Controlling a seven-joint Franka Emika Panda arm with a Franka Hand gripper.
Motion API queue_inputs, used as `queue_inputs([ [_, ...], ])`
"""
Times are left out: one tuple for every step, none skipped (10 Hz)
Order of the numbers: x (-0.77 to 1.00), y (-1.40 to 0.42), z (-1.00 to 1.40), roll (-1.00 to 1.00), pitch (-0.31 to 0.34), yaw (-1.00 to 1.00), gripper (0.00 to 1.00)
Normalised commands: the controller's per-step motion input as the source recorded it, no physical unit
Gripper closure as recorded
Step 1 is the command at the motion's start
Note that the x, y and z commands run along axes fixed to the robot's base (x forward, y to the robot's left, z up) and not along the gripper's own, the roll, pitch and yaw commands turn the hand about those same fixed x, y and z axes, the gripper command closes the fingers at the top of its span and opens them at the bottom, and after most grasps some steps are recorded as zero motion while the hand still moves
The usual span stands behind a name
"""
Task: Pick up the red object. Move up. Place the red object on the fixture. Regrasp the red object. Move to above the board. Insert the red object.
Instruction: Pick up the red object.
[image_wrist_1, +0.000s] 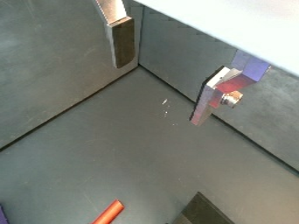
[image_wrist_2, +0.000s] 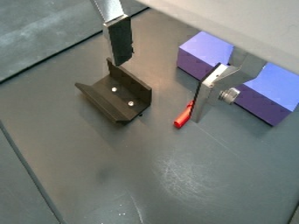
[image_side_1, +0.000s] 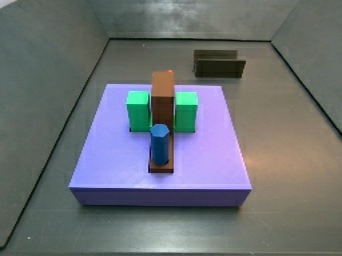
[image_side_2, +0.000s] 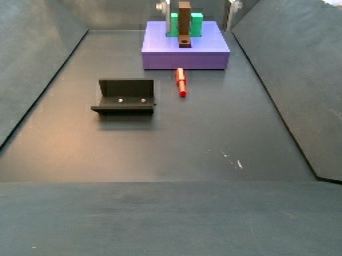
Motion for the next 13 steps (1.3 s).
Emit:
queue_inputs([
  [0.00, 0.00, -0.04, 0.00, 0.000, 0.00, 0.00],
  [0.04, -0.07, 0.00, 0.00, 0.000, -0.01, 0.00],
  [0.03, -0.78, -0.19, 0.00, -0.003, 0.00, 0.00],
  [0.07, -1.00, -0.41, 0.00, 0.000, 0.00, 0.00],
  [0.11, -1.00, -0.45, 0.00, 0.000, 0.00, 0.00],
  [0.15, -0.93, -0.57, -0.07, 0.000, 0.00, 0.00],
  [0.05, -0.81, -0.67, -0.11, -0.024, 0.00, 0.00],
  [0.00, -0.76, -0.73, -0.04, -0.119, 0.00, 0.00],
  [0.00, -0.70, -0.80, 0.09, -0.160, 0.00, 0.00],
  [-0.02, -0.61, -0.85, 0.18, -0.159, 0.00, 0.00],
  [0.00, -0.49, -0.81, 0.24, -0.131, 0.00, 0.00],
  [0.00, -0.34, -0.71, 0.30, -0.103, 0.00, 0.00],
  [0.19, -0.23, -0.61, 0.37, 0.000, -0.02, 0.00],
])
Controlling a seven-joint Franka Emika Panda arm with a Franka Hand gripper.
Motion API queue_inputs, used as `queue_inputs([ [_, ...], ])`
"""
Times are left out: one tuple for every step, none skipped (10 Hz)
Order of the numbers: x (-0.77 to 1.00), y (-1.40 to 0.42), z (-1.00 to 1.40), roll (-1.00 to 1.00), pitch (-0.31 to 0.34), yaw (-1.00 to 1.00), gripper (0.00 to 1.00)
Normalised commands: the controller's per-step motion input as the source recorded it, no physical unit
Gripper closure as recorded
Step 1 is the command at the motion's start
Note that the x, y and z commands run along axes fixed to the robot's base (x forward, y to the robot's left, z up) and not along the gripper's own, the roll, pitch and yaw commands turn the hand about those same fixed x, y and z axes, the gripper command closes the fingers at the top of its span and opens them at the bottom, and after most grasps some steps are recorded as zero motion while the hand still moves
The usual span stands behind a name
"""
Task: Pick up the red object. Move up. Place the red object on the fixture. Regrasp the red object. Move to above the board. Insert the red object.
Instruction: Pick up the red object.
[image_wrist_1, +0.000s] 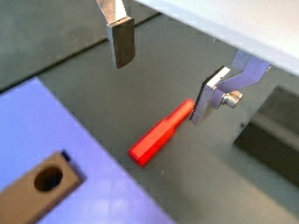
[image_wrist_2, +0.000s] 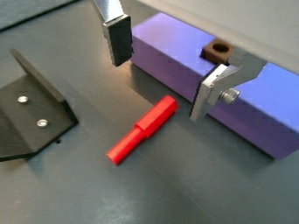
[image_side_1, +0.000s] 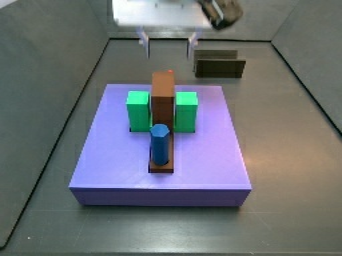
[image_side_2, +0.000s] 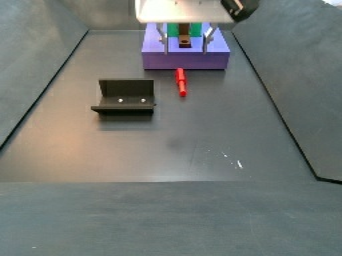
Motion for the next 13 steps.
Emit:
queue_inputs([
  [0.29, -0.23, -0.48, 0.36, 0.000, 0.00, 0.00],
  [0.33, -0.30, -0.36, 0.38, 0.003, 0.00, 0.00],
  [0.46, -0.33, -0.29, 0.35, 0.031, 0.00, 0.00],
  [0.30, -0.28, -0.27, 0.30, 0.000, 0.00, 0.00],
  [0.02, -0.12, -0.15, 0.28, 0.000, 0.00, 0.00],
  [0.00, 0.00, -0.08, 0.30, 0.000, 0.04, 0.00],
  [0.00, -0.03, -0.21, 0.31, 0.000, 0.05, 0.00],
  [0.00, 0.00, -0.34, 0.30, -0.016, 0.01, 0.00],
  [0.01, -0.01, -0.37, 0.28, -0.001, 0.00, 0.00],
  [0.02, -0.02, -0.31, 0.28, 0.000, 0.00, 0.00],
  [0.00, 0.00, -0.28, 0.29, 0.000, 0.00, 0.00],
  [0.00, 0.00, -0.23, 0.26, 0.000, 0.00, 0.00],
  [0.00, 0.00, -0.19, 0.21, 0.000, 0.00, 0.00],
])
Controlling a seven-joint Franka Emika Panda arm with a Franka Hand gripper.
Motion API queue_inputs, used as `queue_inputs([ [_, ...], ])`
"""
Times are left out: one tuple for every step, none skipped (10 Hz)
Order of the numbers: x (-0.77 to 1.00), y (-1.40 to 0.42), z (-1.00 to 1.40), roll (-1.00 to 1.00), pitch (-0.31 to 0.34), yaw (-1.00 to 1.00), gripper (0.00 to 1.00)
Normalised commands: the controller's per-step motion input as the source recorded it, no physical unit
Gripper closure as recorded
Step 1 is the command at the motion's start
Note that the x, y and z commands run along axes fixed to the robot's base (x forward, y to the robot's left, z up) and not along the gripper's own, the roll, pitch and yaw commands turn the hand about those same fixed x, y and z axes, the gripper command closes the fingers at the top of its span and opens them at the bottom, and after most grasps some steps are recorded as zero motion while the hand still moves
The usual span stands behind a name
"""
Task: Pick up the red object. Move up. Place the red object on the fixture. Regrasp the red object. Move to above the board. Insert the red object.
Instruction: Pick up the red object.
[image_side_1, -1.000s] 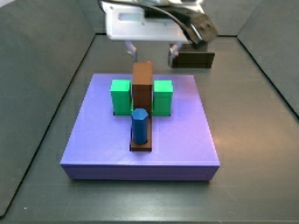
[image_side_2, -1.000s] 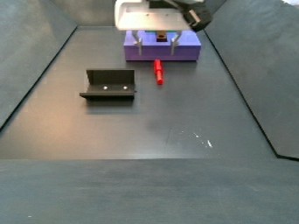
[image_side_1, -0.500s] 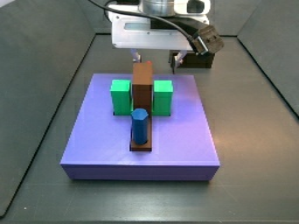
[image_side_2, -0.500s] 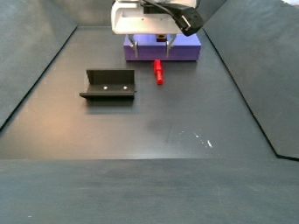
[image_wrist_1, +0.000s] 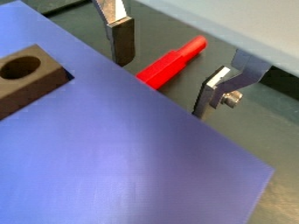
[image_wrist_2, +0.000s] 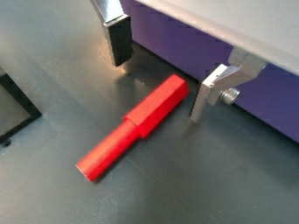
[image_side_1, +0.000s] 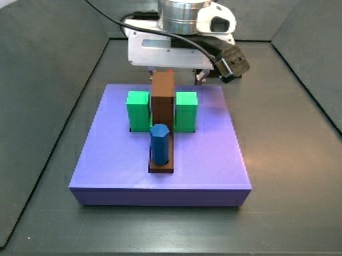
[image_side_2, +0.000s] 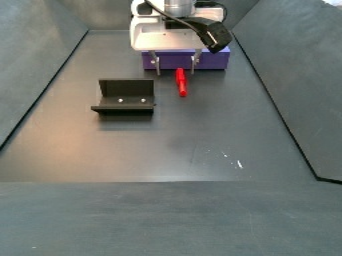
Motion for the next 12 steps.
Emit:
queue_inputs([
  [0.00, 0.00, -0.19, 0.15, 0.000, 0.00, 0.00],
  [0.00, 0.00, -0.09, 0.04, 0.000, 0.00, 0.00],
  [0.00, 0.00, 0.00, 0.00, 0.000, 0.00, 0.00],
  [0.00, 0.00, 0.00, 0.00, 0.000, 0.00, 1.00],
  [0.00, 0.00, 0.00, 0.00, 0.000, 0.00, 1.00],
  [0.00, 0.00, 0.00, 0.00, 0.000, 0.00, 1.00],
  [0.00, 0.00, 0.00, 0.00, 0.000, 0.00, 1.00],
  [0.00, 0.00, 0.00, 0.00, 0.000, 0.00, 1.00],
  [0.00, 0.00, 0.00, 0.00, 0.000, 0.00, 1.00],
  [0.00, 0.00, 0.00, 0.00, 0.000, 0.00, 1.00],
  [0.00, 0.00, 0.00, 0.00, 0.000, 0.00, 1.00],
  [0.00, 0.00, 0.00, 0.00, 0.000, 0.00, 1.00],
])
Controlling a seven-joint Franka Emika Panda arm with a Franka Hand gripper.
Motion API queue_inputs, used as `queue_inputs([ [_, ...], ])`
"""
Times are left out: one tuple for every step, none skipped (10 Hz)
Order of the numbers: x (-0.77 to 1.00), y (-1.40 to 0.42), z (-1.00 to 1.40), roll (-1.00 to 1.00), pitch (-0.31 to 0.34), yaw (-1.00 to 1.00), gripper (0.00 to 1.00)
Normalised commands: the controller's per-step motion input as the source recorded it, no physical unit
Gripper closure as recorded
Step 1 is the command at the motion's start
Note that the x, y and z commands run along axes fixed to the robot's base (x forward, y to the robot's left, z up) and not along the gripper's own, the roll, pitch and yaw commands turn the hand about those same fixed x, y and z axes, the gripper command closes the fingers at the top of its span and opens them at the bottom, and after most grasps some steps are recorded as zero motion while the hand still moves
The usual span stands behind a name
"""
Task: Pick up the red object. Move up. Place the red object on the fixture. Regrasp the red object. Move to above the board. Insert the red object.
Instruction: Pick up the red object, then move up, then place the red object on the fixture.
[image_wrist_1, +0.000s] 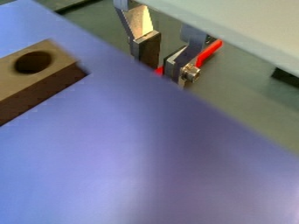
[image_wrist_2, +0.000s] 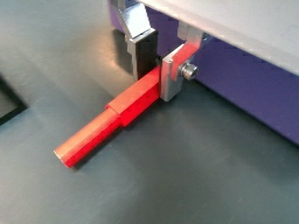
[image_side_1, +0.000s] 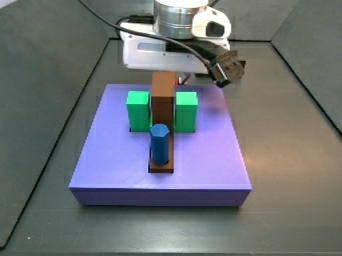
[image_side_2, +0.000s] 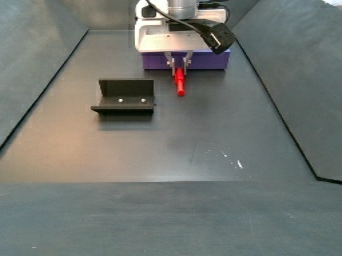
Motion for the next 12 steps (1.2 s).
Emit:
queue_inputs([
  [0.00, 0.00, 0.00, 0.00, 0.000, 0.00, 1.00],
  [0.00, 0.00, 0.00, 0.00, 0.000, 0.00, 1.00],
  [0.00, 0.00, 0.00, 0.00, 0.000, 0.00, 1.00],
  [0.00, 0.00, 0.00, 0.00, 0.000, 0.00, 1.00],
  [0.00, 0.00, 0.00, 0.00, 0.000, 0.00, 1.00],
  [0.00, 0.00, 0.00, 0.00, 0.000, 0.00, 1.00],
  [0.00, 0.00, 0.00, 0.00, 0.000, 0.00, 1.00],
  [0.00, 0.00, 0.83, 0.00, 0.000, 0.00, 1.00],
  [0.01, -0.04, 0.76, -0.01, 0.013, -0.04, 1.00],
  [0.01, -0.03, 0.49, -0.04, 0.023, -0.03, 1.00],
  [0.02, 0.00, 0.21, -0.08, 0.017, -0.02, 1.00],
  [0.00, 0.00, 0.00, -0.03, 0.000, 0.00, 1.00],
])
